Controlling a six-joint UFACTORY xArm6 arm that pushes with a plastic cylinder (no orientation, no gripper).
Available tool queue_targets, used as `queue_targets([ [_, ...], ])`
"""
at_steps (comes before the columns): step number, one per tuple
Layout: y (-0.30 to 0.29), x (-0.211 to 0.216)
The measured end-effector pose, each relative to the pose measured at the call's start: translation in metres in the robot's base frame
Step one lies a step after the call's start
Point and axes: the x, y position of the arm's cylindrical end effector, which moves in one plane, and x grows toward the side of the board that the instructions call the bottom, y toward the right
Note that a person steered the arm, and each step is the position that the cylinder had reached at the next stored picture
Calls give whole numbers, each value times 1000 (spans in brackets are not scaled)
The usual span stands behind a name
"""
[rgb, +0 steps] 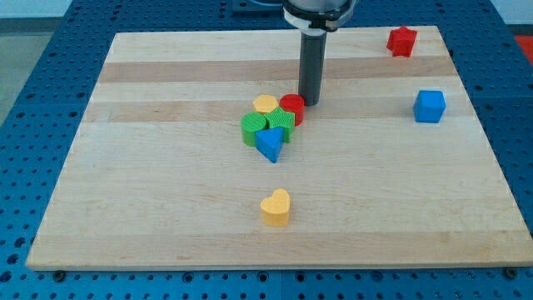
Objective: Move the red star into the red circle
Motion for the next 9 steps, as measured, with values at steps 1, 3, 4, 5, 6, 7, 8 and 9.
queue_targets([
  [1, 0, -24],
  [3, 2, -98],
  [4, 24, -129],
  [5, 61, -154],
  [6, 104, -167],
  [7, 143, -170],
  [8, 179, -170],
  [9, 186, -169],
])
